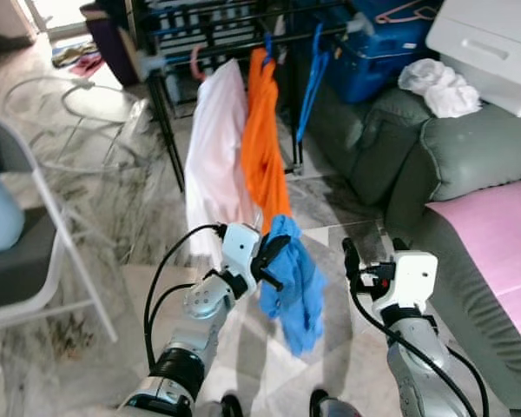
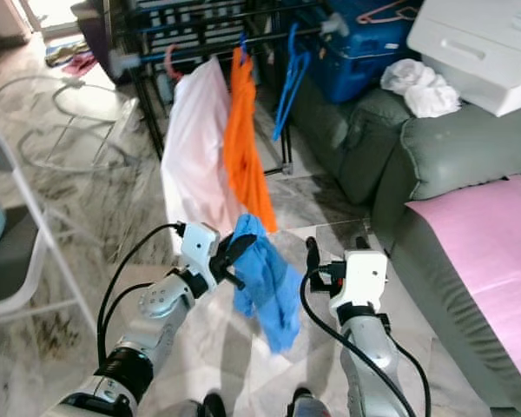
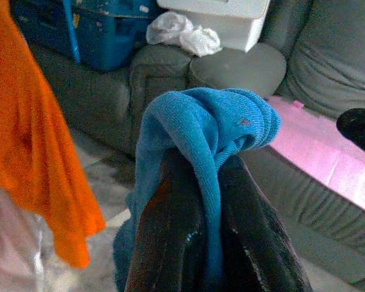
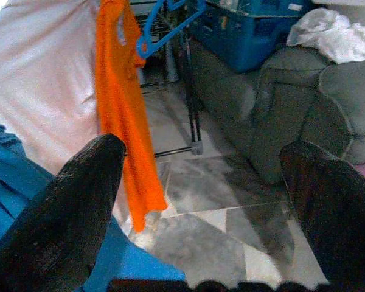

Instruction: Hang hanger

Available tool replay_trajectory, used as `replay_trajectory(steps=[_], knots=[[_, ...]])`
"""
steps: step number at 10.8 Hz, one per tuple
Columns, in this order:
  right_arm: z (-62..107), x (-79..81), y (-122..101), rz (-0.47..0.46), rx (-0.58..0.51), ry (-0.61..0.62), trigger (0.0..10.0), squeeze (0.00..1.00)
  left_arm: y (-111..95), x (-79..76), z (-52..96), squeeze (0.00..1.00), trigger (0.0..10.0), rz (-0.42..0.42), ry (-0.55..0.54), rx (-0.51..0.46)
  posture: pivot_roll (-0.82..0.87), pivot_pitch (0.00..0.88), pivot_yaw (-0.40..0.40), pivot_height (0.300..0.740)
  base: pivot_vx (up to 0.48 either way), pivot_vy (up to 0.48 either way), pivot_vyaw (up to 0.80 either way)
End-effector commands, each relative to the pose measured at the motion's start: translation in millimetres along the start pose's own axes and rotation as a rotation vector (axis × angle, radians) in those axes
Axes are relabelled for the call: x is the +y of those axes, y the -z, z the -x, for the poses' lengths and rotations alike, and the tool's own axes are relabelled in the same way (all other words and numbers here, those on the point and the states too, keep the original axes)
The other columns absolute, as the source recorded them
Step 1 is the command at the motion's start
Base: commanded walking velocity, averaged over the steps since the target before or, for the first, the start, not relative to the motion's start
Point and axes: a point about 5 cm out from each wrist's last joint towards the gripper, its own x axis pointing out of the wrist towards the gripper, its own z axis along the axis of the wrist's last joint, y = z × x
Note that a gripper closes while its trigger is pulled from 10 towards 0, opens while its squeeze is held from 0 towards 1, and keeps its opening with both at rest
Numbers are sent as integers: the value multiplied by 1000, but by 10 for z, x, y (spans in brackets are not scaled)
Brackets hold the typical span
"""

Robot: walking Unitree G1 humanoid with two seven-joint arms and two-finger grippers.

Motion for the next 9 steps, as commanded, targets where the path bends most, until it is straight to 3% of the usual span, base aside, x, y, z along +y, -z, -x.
replay_trajectory(steps=[1,9], knots=[[-1,8,-52,8,-18,2,10000,0,-55,7,-16,0,10000,-5,9,-22,-218,176,76,740,356,0,0],[-4,-9,-60,10,-18,7,10000,0,-54,-61,-41,0,10000,6,36,-22,-226,153,78,740,362,0,0]])
